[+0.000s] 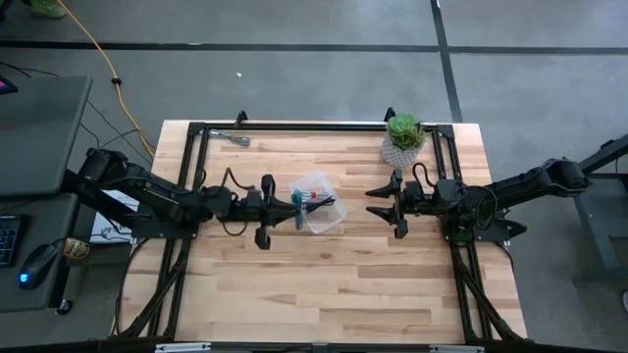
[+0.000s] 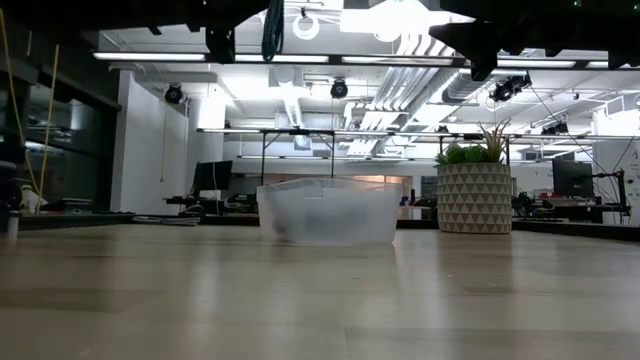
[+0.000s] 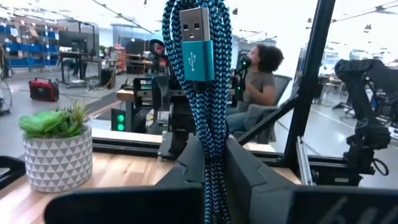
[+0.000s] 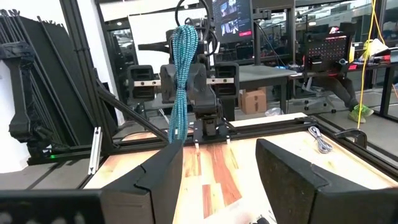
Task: Pick and place USB-C Cables
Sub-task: Put the blue charger cable into the transparent bin
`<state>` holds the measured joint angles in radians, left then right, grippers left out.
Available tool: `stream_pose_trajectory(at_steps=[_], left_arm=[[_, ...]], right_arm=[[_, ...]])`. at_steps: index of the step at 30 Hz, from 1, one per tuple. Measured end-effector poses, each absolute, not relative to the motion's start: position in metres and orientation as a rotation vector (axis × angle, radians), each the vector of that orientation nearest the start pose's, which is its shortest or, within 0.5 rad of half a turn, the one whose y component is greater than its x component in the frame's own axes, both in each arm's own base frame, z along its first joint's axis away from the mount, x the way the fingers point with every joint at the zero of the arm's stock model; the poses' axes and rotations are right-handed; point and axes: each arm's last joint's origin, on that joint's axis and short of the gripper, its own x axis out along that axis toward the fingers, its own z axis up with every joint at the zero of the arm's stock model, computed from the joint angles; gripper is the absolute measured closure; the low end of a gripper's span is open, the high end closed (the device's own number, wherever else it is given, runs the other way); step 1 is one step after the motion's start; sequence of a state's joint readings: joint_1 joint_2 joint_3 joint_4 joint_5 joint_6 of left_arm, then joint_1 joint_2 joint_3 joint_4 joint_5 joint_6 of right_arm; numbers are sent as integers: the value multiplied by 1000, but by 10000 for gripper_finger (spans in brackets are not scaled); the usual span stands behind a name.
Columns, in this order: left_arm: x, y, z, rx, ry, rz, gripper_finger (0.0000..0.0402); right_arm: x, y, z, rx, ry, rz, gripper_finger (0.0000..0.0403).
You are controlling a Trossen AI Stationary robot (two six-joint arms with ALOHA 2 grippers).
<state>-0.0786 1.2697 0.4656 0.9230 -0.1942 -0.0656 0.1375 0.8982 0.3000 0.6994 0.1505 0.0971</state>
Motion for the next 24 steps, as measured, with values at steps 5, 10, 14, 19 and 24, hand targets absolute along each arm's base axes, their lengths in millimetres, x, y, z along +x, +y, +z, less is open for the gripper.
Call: stream_pose_trajectory(at_steps=[5,10,14,19,24], left_arm=[[250,-14,234,-86,-138,110,394],[250,-14,234,-85,-135,109,394],[250,-14,234,-92,-134,107,394],[250,-14,234,-94,-134,107,394],[250,-14,234,-96,-134,107,394]], right_arm=[[186,21,231,116,-101,-8,208],[186,21,231,120,-99,-8,208],[186,21,231,120,-98,-8,208],[186,22,231,119,-97,-7,208],[186,21,231,119,-98,-8,208]])
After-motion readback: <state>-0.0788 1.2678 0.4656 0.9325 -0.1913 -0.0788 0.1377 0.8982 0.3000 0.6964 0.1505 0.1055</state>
